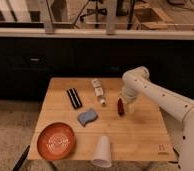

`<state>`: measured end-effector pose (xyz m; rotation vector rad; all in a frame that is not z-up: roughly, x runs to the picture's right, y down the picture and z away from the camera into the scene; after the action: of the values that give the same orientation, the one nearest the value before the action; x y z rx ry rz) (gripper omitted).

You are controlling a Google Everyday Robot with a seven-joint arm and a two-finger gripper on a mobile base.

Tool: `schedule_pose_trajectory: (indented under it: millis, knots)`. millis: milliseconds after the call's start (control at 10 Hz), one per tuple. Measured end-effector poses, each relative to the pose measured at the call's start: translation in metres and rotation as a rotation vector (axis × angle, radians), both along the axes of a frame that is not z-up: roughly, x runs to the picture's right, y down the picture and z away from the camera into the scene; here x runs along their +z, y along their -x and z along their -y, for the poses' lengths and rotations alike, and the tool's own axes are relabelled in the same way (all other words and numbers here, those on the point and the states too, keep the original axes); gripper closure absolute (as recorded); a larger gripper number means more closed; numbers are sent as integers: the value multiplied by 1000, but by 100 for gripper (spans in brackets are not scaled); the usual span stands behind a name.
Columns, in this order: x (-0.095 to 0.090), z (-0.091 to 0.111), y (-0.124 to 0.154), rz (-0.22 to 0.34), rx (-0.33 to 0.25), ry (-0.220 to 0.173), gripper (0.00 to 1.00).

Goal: Place the pepper in the ceramic bowl

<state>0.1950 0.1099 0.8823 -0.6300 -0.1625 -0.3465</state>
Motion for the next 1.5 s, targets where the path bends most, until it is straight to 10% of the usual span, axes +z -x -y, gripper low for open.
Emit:
schedule_pose_trajectory:
  millis: [1500]
  knots:
    - [3,1,1,16,-20,2,20]
